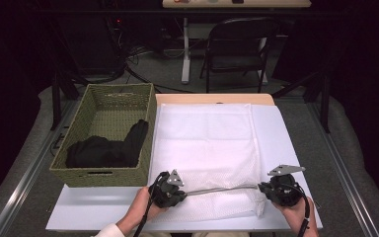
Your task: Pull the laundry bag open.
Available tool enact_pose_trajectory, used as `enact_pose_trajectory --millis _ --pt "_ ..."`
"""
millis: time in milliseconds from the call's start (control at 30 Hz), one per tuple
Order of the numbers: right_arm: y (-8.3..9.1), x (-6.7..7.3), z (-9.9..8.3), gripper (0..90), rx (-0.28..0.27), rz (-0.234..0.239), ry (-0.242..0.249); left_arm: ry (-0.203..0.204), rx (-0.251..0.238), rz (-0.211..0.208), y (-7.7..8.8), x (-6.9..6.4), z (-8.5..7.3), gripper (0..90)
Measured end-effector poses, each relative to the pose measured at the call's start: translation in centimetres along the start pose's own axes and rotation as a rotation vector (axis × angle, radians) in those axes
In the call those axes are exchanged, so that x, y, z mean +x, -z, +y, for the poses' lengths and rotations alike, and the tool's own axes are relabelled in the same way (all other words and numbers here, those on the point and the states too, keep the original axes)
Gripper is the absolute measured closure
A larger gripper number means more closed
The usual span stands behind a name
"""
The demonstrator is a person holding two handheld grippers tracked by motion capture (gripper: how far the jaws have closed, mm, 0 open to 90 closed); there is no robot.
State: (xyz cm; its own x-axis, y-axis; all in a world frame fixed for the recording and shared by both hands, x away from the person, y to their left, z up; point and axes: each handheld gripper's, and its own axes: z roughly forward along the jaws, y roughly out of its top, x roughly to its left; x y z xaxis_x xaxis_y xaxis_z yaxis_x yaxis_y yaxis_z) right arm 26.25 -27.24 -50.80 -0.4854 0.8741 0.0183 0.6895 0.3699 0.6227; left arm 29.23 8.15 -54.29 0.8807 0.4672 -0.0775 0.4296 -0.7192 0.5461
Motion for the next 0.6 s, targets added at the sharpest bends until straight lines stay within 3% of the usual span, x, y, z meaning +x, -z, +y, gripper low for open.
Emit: enact_pose_trajectory --millis 267,300,367,433,467,600 --pt "0.2 0.1 -0.1 84.9 -0.010 0.002 0.004 -0.084 0.005 0.053 -0.1 -0.9 0.0 83.5" --pt "0.2 0.1 -0.1 84.9 -0.012 0.006 0.005 -0.079 0.004 0.051 -0.1 -0.8 0.0 83.4" --pt "0.2 0.1 -0.1 84.9 -0.012 0.004 0.010 -0.049 0.001 0.007 -0.1 -0.2 0.0 82.9" --pt "0.1 0.2 -0.1 84.8 -0.010 0.008 0.015 0.011 -0.017 -0.039 -0.2 0.4 -0.1 82.5" --pt "0.0 0.2 -0.1 84.8 -0.010 0.009 0.014 0.018 -0.017 -0.051 -0.1 0.6 -0.2 82.5" --pt "-0.1 0.3 0.0 84.8 -0.006 0.008 0.018 0.029 -0.020 -0.043 -0.2 0.5 -0.2 82.9"
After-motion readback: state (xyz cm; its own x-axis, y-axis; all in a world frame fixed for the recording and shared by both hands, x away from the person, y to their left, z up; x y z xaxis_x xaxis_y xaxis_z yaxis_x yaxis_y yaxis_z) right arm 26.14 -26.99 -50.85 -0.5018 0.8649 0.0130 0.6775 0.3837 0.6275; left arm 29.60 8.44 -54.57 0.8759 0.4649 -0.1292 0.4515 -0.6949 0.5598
